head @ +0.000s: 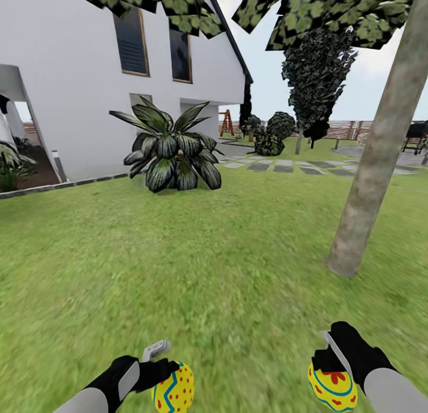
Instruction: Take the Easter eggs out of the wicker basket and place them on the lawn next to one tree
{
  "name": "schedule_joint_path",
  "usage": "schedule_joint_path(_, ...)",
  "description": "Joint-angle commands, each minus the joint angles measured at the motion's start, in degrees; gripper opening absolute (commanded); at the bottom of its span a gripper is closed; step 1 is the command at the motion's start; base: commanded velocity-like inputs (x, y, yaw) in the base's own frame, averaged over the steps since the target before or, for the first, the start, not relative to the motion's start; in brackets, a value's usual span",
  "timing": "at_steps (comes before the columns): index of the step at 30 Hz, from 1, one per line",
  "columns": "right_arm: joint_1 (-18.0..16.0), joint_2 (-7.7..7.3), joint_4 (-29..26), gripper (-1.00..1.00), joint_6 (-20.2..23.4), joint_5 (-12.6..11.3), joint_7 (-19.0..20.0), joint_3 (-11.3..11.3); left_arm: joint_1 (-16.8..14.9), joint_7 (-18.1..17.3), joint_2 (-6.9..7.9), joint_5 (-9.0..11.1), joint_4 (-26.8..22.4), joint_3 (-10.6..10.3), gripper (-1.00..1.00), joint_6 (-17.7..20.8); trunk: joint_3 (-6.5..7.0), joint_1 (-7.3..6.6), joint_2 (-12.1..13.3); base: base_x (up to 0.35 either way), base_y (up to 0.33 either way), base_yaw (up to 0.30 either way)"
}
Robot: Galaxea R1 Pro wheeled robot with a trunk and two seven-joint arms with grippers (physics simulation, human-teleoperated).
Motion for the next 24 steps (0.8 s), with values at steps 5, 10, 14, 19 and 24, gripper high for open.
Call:
schedule_joint_path(5,0.0,-0.01,-0.1,-1.00,0.2,0.6,0.5,0.0,0.0,0.0,-0.04,0.6,0.0,0.2,-1.00,0.5,-0.07,0.03,0.0,0.317,0.188,-0.300)
schedule_joint_path(10,0.0,-0.01,-0.1,-1.00,0.2,0.6,0.5,-0.1,0.0,0.0,-0.04,0.6,0.0,0.2,-1.00,0.5,-0.07,0.03,0.0,0.316,0.153,-0.300)
schedule_joint_path(14,0.0,-0.06,-0.1,-1.00,0.2,0.6,0.5,-0.1,0.0,0.0,-0.04,0.6,-0.1,0.2,-1.00,0.5,-0.07,0.03,0.0,0.277,0.219,-0.300)
schedule_joint_path(19,0.0,-0.09,-0.1,-1.00,0.2,0.6,0.5,-0.1,0.0,0.0,-0.11,0.6,0.0,0.2,-1.00,0.5,-0.07,0.03,0.0,0.266,0.235,-0.300)
schedule_joint_path(24,0.0,-0.09,0.0,-1.00,0.3,0.6,0.5,-0.1,0.0,0.0,-0.13,0.6,0.0,0.2,-1.00,0.5,-0.07,0.03,0.0,0.266,0.235,-0.164)
